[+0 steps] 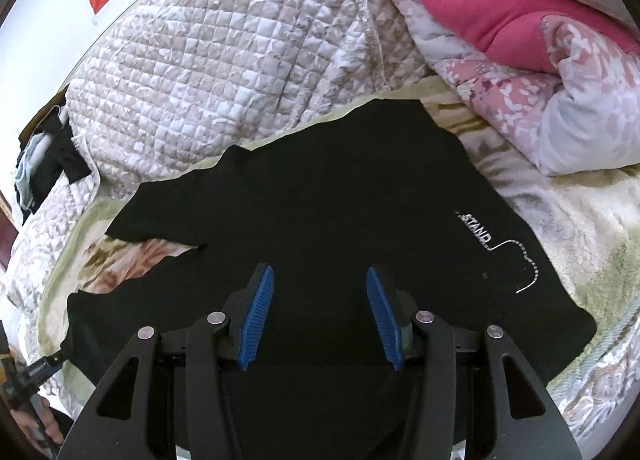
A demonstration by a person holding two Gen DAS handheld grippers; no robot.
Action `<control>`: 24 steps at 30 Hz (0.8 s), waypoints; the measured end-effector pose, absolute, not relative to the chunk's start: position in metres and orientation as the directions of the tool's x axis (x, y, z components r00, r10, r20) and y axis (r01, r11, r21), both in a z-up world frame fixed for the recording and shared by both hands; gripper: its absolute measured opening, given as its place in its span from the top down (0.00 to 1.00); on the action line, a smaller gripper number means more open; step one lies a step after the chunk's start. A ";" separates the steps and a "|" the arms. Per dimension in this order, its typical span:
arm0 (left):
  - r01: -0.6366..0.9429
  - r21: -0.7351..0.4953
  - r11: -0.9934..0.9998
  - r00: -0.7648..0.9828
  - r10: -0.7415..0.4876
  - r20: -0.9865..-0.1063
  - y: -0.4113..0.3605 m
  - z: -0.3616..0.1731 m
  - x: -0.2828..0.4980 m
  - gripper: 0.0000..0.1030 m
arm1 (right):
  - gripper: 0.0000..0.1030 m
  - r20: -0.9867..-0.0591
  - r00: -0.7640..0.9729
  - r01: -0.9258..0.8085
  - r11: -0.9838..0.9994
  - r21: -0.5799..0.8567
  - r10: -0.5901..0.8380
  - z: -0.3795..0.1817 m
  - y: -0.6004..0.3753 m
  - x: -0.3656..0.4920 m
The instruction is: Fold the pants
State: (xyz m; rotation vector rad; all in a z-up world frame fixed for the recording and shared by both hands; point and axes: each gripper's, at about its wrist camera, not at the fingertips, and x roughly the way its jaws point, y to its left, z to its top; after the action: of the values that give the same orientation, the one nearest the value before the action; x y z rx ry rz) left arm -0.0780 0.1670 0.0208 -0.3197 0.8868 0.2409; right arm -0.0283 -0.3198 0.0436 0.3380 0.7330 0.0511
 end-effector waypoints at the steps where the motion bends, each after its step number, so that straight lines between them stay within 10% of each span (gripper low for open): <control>1: -0.327 -0.191 0.926 0.621 0.058 -0.782 0.167 0.022 -0.075 0.44 | 0.52 -0.647 0.744 0.070 0.945 0.320 0.164 0.044 -0.319 -0.028; 4: -0.343 -0.179 0.922 0.611 0.075 -0.788 0.166 0.017 -0.064 0.58 | 0.52 -0.642 0.749 0.065 0.946 0.319 0.165 0.045 -0.319 -0.029; 7: -0.366 -0.143 0.919 0.613 0.123 -0.780 0.167 0.020 -0.065 0.93 | 0.52 -0.639 0.752 0.066 0.945 0.320 0.164 0.045 -0.321 -0.031; 24: -0.369 -0.114 0.922 0.661 0.174 -0.729 0.157 0.059 -0.081 0.88 | 0.52 -0.677 0.725 0.102 0.953 0.286 0.125 0.039 -0.323 -0.029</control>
State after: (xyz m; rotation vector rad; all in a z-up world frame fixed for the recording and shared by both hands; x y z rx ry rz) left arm -0.0810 0.1570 0.0586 -0.2633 0.7916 0.3115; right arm -0.0293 -0.3233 0.0387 0.3154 0.7625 0.0131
